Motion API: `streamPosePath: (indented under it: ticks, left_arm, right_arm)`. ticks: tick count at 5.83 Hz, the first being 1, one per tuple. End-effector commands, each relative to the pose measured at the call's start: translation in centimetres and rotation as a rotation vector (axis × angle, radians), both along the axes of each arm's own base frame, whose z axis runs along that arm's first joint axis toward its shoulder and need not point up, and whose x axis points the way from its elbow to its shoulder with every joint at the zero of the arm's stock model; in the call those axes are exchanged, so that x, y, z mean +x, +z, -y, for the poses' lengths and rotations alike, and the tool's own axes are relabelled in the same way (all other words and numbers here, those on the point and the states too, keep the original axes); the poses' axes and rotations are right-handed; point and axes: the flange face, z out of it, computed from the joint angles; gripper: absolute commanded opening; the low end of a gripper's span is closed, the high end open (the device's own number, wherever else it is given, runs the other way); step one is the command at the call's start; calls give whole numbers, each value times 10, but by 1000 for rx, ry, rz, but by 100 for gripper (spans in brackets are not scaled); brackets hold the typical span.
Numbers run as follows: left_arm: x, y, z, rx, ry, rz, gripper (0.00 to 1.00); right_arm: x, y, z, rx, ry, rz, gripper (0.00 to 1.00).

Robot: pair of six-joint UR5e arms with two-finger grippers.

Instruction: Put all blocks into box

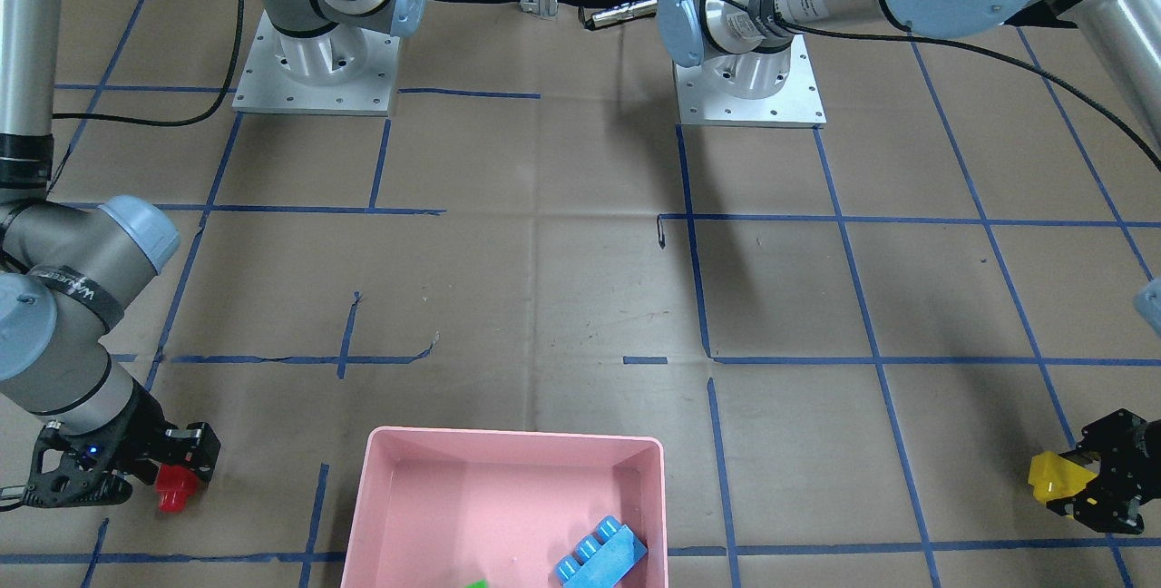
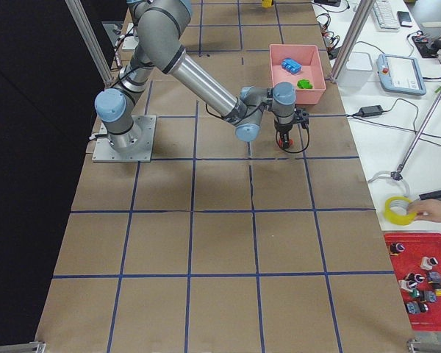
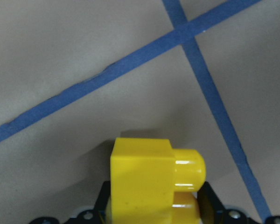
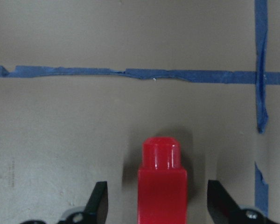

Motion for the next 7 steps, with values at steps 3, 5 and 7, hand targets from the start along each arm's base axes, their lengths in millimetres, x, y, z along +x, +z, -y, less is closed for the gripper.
streamPosePath:
  ticks: [3,5,7]
  left_arm:
    - [-82,152,-29,3,-520,25,0]
    - [-178,179,-20,8,-693,78,0]
    - [-273,191,-17,-9,-788,94,0]
  right_arm:
    - [0,79,8,90,24,18,4]
    - [30,173,27,129,72,32,3]
    - [136,179,33,143,121,206,3]
